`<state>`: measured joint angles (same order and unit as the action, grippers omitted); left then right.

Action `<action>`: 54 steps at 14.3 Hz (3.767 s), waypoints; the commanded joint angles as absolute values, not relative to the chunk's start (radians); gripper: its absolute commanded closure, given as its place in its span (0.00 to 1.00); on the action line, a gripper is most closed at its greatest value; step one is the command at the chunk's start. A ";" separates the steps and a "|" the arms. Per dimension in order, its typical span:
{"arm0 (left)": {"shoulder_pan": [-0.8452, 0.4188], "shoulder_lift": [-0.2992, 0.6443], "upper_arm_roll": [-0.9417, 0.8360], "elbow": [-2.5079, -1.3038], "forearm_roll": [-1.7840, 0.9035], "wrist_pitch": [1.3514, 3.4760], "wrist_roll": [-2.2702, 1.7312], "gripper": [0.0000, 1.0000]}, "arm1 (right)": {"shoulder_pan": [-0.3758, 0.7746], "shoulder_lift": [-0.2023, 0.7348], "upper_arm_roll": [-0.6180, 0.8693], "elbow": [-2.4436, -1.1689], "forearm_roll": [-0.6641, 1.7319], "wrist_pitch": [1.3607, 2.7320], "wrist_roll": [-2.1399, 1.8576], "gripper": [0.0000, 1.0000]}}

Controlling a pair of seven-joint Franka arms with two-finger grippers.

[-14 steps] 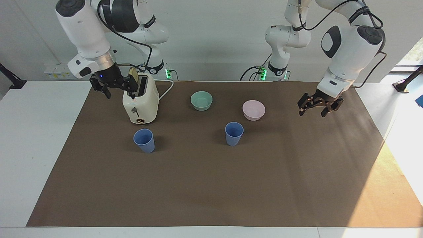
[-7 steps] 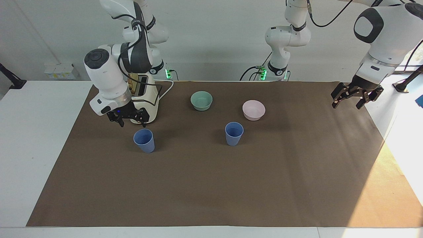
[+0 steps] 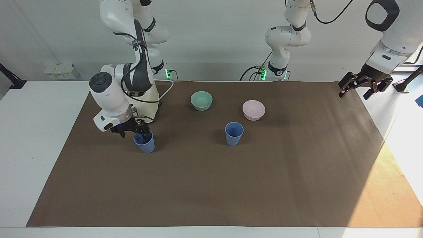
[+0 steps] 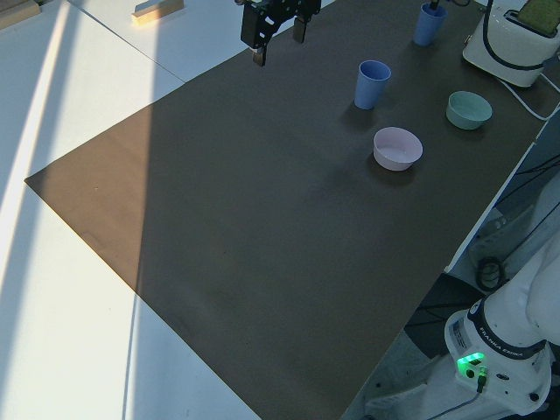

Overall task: Stack blue cups with both arms
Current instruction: 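Reach the right gripper to the blue cup near the toaster, then carry the blue cup with the right gripper over the centered cup, then lower the blue cup into the other cup and open the right gripper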

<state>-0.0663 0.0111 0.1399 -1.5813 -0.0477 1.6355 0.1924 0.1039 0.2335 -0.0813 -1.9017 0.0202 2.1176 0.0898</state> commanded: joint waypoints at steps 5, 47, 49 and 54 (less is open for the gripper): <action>-0.061 -0.038 0.130 -1.667 -0.032 1.652 0.193 0.00 | 0.104 0.225 -0.074 -1.922 0.037 2.126 0.052 1.00; -0.064 -0.011 0.129 -1.626 -0.032 1.632 0.198 0.00 | 0.624 0.437 0.002 -1.436 0.089 1.934 0.732 0.61; -0.064 -0.011 0.129 -1.624 -0.032 1.632 0.199 0.00 | 0.621 0.437 0.002 -1.436 0.080 1.944 0.723 0.00; -0.063 -0.011 0.129 -1.624 -0.032 1.635 0.199 0.00 | 0.559 0.402 -0.017 -1.422 0.032 1.924 0.703 0.00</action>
<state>-0.0664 -0.0015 0.1319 -1.6266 -0.0477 1.6398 0.1924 0.6175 0.4441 -0.0127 -1.4144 0.0452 1.9260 0.7082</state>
